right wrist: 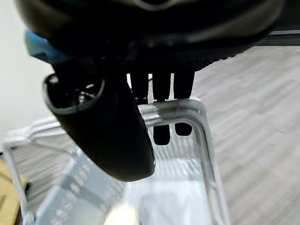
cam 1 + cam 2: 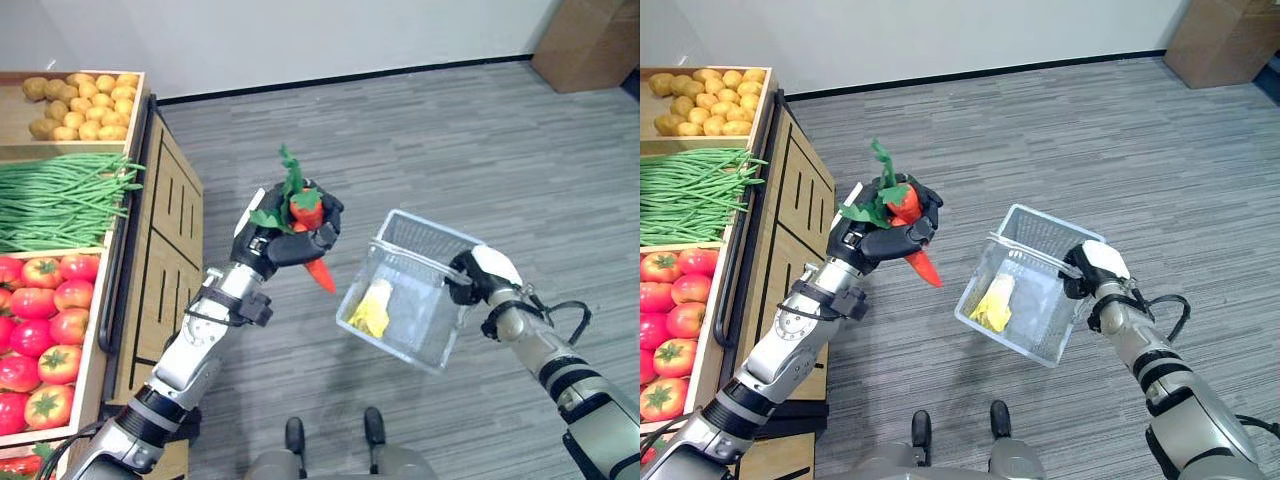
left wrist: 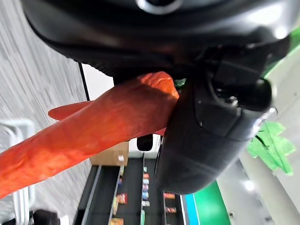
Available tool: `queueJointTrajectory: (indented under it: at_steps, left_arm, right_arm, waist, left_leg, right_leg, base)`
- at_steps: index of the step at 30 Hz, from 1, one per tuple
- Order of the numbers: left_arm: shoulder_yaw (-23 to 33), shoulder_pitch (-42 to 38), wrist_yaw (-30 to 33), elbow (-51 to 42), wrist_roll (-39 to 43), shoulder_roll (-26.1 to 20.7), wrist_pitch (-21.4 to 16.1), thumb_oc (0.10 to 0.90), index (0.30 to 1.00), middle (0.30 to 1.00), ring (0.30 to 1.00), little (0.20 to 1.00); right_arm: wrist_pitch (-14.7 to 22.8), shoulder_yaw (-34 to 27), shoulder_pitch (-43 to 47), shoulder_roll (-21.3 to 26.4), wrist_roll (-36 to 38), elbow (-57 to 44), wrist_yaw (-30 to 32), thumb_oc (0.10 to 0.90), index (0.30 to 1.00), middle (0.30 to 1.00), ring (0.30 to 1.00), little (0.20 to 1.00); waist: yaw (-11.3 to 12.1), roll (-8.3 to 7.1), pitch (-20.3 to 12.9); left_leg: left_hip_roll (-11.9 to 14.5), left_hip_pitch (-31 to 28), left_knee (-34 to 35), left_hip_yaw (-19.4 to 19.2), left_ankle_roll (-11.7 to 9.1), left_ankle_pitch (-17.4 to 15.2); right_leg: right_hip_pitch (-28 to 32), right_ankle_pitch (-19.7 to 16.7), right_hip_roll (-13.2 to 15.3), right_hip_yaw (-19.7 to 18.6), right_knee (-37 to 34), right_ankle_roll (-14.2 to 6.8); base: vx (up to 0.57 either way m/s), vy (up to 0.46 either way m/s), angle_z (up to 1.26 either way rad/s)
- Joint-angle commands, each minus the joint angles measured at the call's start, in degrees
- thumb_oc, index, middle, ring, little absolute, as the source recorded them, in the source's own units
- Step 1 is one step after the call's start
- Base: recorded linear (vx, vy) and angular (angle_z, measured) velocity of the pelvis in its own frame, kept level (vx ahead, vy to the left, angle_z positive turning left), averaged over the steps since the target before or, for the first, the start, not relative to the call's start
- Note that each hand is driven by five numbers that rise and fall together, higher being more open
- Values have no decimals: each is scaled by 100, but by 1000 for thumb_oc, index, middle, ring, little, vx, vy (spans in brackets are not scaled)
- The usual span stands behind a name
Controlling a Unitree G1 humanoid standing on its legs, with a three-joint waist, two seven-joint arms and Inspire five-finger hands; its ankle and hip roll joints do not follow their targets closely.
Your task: Get the vegetables into the basket
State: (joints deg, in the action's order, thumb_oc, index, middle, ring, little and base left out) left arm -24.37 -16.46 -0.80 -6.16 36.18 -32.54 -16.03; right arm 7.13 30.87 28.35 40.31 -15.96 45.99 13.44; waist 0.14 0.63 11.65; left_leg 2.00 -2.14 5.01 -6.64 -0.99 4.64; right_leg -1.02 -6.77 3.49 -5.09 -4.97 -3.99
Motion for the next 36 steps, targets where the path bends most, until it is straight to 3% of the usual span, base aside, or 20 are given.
queueJointTrajectory:
  at_steps: [1, 14, 24, 36]
  left_arm:
    - [-177, -642, -124, -578, 155, -110, -563, 400, 300, 300, 300, 300]
    - [-355, -526, -192, -711, 190, -90, -449, 400, 300, 300, 300, 300]
    - [-578, -320, -244, -783, 258, 145, -308, 400, 300, 300, 300, 300]
    - [-1149, -286, -315, -406, 118, 332, -77, 400, 300, 300, 300, 300]
  right_arm:
    - [350, 99, 1134, 501, -22, -307, 371, 400, 300, 300, 300, 300]
    - [530, -68, 1055, 464, 412, -1466, 249, 400, 300, 300, 300, 300]
    - [585, -263, 1046, -34, 717, -1950, 325, 400, 300, 300, 300, 300]
    - [558, -31, 1341, -338, 625, -2278, 389, 400, 300, 300, 300, 300]
  waist:
    - [26, -325, -712]
    - [-39, -296, -760]
    - [-50, -287, -782]
    - [-57, -303, -754]
  left_leg:
    - [270, -132, -1, -62, -360, -250]
    - [285, -215, -1, -157, -361, -289]
    - [284, -241, -1, -211, -338, -313]
    - [290, -232, -1, -210, -318, -306]
  right_leg:
    - [31, 53, 535, 172, -3, -607]
    - [52, 56, 526, 129, -3, -625]
    - [48, 47, 545, 108, -3, -619]
    - [36, 32, 534, 122, -3, -614]
  base:
    - [17, 2, -5]
    - [1, -2, -5]
    - [2, -1, -1]
    - [0, 0, 0]
